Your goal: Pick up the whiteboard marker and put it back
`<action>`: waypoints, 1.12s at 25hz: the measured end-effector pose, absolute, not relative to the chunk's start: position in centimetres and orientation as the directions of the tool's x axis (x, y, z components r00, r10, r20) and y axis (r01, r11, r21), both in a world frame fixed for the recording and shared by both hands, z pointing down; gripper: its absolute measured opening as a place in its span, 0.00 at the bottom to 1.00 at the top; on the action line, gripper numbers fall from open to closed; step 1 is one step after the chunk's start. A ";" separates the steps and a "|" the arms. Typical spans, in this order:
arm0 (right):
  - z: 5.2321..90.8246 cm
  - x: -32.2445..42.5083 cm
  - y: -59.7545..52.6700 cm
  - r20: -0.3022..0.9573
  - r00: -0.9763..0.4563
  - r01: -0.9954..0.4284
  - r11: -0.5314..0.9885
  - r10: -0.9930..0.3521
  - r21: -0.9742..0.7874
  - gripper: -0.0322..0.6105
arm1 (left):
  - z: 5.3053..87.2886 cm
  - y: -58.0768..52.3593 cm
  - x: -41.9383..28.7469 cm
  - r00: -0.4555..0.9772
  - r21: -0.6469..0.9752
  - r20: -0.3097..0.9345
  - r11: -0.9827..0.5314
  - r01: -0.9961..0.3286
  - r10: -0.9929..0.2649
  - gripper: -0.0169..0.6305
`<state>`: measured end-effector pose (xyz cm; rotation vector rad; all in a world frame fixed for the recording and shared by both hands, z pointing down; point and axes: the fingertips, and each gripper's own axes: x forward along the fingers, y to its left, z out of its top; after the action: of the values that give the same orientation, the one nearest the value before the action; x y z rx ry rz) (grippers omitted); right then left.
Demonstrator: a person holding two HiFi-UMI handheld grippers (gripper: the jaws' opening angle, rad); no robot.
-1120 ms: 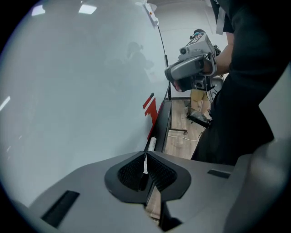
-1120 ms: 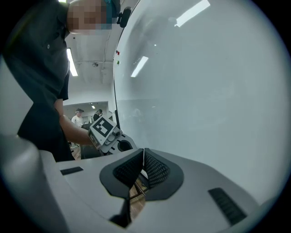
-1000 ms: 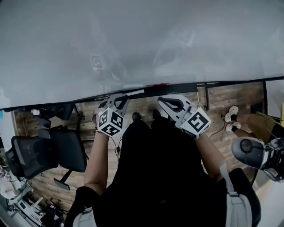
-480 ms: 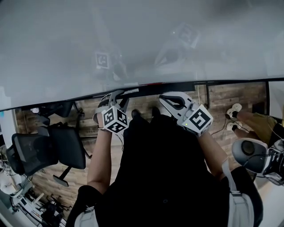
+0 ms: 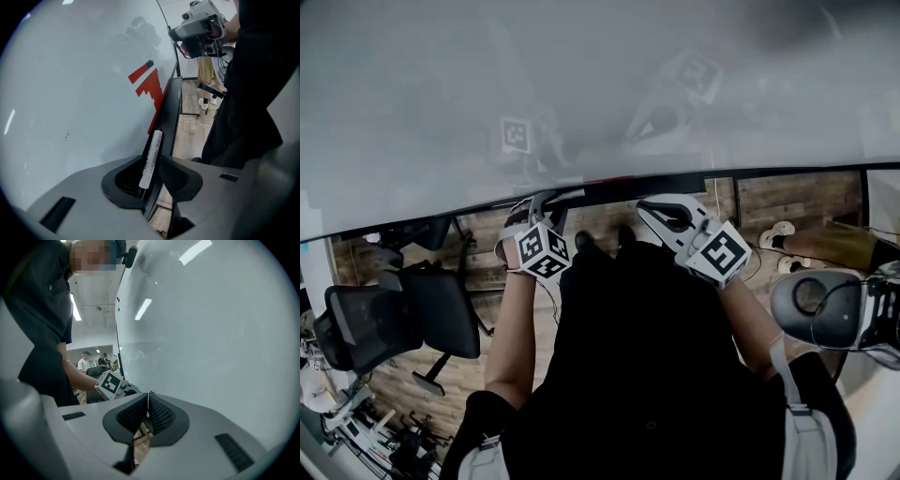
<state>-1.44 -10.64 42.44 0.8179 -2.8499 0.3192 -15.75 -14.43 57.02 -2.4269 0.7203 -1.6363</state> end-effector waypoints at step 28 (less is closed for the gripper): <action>43.8 0.2 -9.3 0.265 -0.814 -0.566 0.808 -0.517 -0.164 0.08 | 57.8 -14.0 -15.0 0.237 -0.369 0.871 -0.892 -0.262 -0.431 0.16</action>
<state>0.17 -9.33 43.79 0.8452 -2.7866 0.3497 -15.04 -13.98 57.84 -2.3523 0.6641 -1.7316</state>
